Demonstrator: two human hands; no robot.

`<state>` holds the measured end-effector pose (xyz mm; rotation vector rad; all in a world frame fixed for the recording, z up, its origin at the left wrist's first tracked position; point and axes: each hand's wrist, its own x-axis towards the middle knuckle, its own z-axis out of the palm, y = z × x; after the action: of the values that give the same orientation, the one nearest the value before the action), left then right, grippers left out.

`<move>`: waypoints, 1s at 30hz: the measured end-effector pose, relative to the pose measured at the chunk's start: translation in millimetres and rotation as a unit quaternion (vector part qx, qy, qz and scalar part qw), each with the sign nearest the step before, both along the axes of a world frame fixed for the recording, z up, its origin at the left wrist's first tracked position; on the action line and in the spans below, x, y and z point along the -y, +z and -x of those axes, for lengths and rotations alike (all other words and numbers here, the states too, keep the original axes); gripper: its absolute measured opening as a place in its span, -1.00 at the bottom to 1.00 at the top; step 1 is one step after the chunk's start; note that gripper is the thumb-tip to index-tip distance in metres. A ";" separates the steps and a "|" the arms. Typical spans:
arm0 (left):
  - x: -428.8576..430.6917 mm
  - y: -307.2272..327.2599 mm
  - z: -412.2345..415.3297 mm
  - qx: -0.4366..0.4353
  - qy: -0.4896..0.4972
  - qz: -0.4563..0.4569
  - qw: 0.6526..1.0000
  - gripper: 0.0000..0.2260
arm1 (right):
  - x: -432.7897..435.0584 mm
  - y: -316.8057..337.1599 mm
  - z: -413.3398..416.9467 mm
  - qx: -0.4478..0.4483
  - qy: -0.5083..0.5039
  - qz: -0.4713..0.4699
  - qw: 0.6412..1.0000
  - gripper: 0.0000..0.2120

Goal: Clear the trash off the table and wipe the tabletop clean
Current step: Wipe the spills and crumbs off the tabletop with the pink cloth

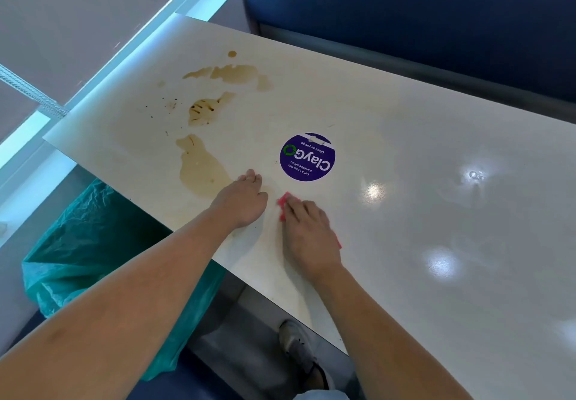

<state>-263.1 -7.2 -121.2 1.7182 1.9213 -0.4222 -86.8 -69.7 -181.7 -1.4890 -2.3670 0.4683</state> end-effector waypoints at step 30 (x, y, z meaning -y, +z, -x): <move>45.0 -24.0 147.0 -0.093 0.146 -0.153 0.973 -0.53 | -48.4 1.4 100.3 0.012 -0.077 0.076 0.994 -0.36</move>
<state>-410.2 -52.2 -145.2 1.5816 2.4386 -0.1893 -187.1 -21.3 -180.3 -1.7371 -2.2566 0.6055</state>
